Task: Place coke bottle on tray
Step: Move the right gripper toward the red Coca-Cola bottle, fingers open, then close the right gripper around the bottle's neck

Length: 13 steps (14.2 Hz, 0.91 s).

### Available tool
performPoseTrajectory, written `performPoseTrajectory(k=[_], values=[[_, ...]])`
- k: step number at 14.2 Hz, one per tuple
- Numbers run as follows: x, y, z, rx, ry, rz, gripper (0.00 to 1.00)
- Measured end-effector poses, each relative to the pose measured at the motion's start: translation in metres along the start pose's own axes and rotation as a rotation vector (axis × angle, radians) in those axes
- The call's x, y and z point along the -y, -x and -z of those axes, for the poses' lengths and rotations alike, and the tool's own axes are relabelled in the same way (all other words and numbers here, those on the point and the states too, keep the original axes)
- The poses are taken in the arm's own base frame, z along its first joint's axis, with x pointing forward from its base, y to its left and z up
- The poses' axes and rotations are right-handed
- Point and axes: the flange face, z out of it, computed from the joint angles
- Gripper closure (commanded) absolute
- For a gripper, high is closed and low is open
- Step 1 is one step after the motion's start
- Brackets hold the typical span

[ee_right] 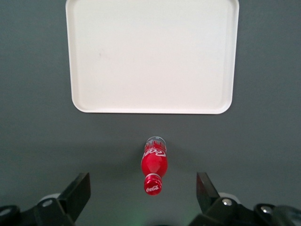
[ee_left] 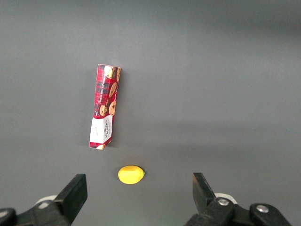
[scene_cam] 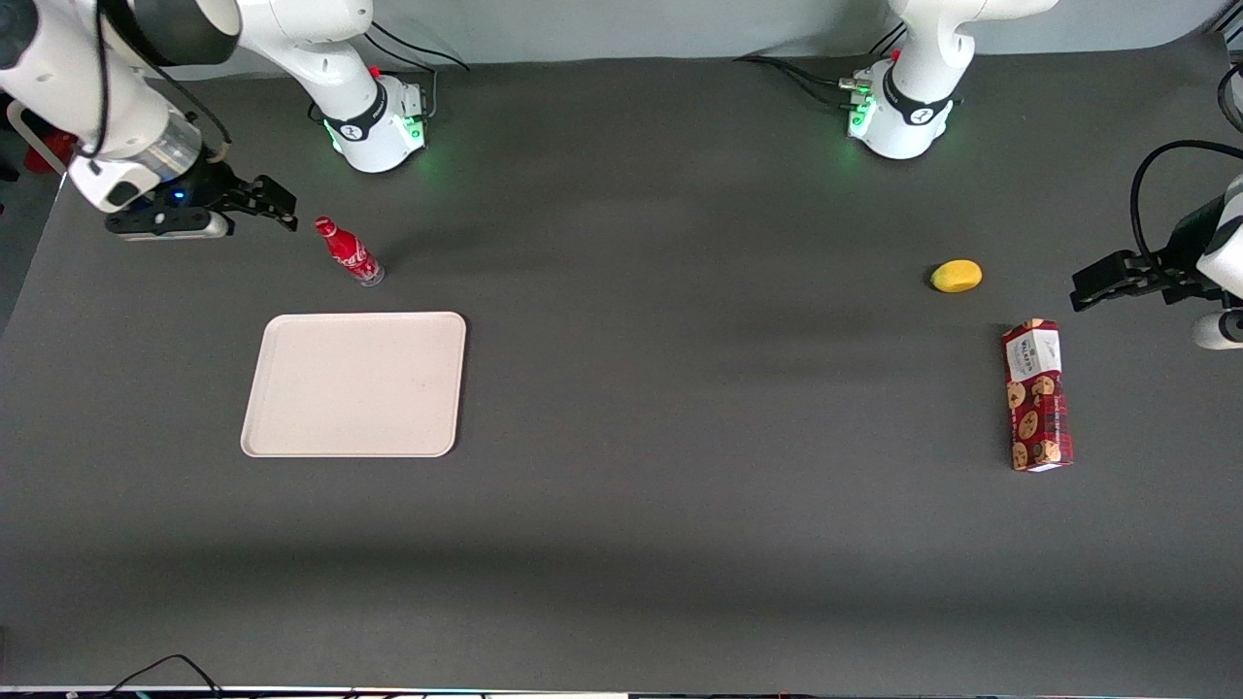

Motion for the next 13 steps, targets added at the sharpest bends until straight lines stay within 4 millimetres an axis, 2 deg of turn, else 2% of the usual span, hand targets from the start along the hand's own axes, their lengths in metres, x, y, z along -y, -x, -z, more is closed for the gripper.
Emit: performPoseTrajectory(k=[4,6,13], values=[[-0.004,0.026,-0.064,-0.029,0.003,0.009,0.0],[-0.005,0.034,-0.086,-0.035,0.004,0.008,0.0],[-0.007,0.04,-0.112,0.014,0.007,0.006,0.0]])
